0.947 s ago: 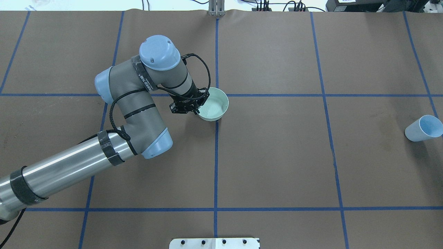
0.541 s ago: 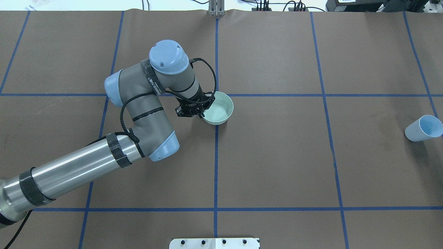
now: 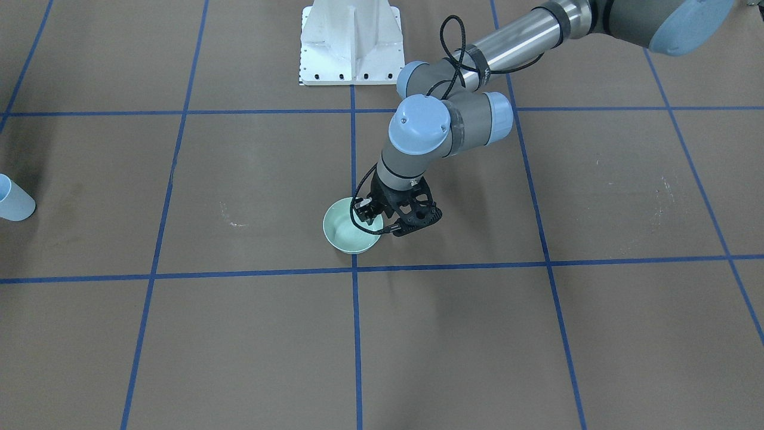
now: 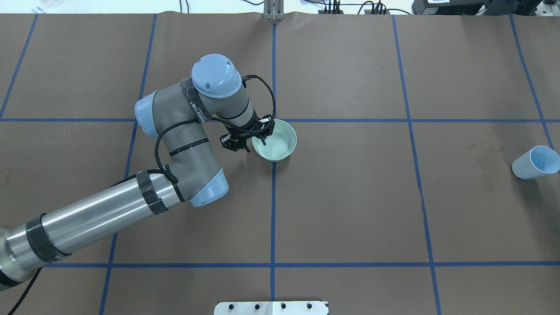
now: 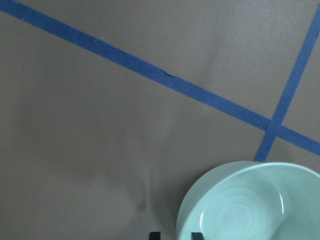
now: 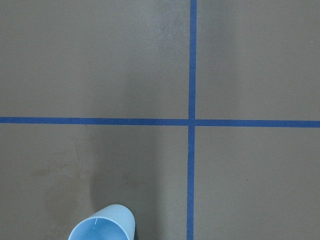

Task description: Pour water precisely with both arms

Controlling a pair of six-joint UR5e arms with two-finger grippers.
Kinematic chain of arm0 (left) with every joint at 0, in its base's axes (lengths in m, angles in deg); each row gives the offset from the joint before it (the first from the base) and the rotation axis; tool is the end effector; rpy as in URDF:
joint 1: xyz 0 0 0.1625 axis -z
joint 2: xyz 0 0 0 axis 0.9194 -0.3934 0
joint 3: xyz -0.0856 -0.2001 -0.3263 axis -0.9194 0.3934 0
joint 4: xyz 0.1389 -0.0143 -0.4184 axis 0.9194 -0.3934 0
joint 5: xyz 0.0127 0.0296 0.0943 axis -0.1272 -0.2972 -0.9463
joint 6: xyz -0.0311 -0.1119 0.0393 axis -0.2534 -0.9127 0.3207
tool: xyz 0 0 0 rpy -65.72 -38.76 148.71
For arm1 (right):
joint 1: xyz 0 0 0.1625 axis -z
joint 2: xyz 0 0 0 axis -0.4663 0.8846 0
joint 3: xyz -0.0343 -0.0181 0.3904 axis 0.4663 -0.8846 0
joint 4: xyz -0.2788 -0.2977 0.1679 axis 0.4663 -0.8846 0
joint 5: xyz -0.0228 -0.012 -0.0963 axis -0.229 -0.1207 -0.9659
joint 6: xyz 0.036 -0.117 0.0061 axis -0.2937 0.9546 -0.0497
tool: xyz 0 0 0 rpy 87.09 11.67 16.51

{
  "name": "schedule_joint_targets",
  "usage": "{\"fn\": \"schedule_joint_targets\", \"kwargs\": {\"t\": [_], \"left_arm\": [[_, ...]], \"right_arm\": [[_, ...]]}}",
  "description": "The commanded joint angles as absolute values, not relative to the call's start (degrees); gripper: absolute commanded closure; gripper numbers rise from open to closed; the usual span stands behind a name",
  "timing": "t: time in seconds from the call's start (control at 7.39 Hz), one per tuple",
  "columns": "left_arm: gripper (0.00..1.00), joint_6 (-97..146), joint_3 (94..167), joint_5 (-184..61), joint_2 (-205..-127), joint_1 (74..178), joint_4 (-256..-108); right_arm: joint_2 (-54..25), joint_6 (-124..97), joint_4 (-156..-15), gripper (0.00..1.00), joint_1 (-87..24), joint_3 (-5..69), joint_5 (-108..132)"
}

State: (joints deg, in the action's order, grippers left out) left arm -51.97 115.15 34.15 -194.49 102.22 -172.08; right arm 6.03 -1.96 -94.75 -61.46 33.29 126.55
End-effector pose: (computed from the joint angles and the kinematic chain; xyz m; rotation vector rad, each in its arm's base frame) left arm 0.5980 -0.5202 0.1815 -0.1627 0.9615 -0.3752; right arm 0.0360 -0.5272 0.5964 0.0815 -0.8349 0.0156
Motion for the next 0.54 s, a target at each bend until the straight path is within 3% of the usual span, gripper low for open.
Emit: {"fn": "schedule_joint_targets", "kwargs": {"t": [0.0,0.41], "left_arm": [[0.00,-51.88,119.84,34.13,-194.37,104.79,-171.48],[0.00,-51.88,131.09,33.96,-194.11,107.43,-158.59]], "right_arm": [[6.29,-1.60,-89.94,0.00,-61.50,33.51,126.14],[3.91,-2.21,-88.15,0.00,-60.89,34.56,127.00]]}}
